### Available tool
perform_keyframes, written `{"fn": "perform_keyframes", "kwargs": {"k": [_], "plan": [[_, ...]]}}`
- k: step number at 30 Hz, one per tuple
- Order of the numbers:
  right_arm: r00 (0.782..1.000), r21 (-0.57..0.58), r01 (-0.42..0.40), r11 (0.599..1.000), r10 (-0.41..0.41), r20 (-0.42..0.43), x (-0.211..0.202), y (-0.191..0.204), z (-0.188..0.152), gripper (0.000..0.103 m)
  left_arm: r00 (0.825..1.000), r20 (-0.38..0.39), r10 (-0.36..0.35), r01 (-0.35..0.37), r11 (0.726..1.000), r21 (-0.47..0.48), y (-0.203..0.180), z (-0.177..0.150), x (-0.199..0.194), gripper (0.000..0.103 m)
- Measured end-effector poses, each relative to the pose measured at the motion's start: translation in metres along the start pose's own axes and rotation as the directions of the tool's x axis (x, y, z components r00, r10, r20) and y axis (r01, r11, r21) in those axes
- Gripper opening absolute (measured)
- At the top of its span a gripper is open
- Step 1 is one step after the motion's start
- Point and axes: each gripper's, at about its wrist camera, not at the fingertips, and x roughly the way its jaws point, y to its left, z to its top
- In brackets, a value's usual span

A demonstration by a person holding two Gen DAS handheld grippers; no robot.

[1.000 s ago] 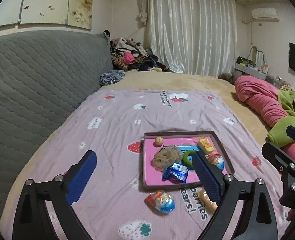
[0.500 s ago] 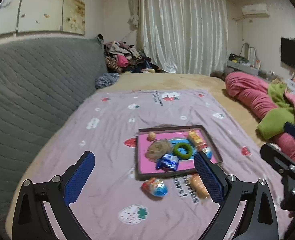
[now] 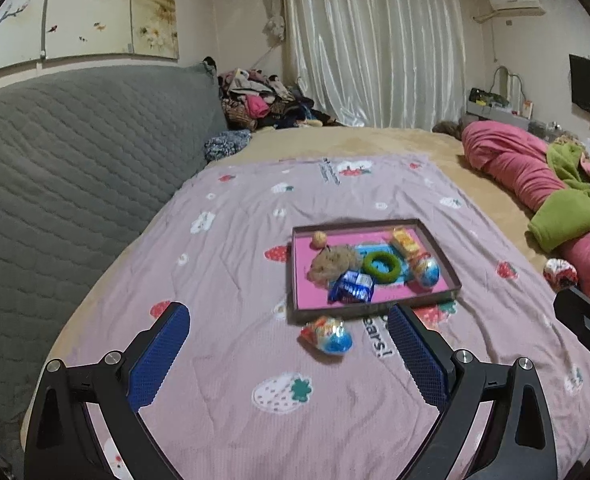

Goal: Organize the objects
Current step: 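Move left tool toward the chocolate egg while right moves toward the bread roll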

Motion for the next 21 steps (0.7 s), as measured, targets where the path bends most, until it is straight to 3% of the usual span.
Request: {"fn": "perform_keyframes", "kwargs": {"k": [21], "plan": [[0.994, -0.001, -0.004, 1.0, 0.004, -0.109, 0.033, 0.008, -0.062, 0.102, 0.992, -0.123, -0.011, 0.012, 1.0, 0.007, -0.005, -0.055, 0.039, 0.099]]}}
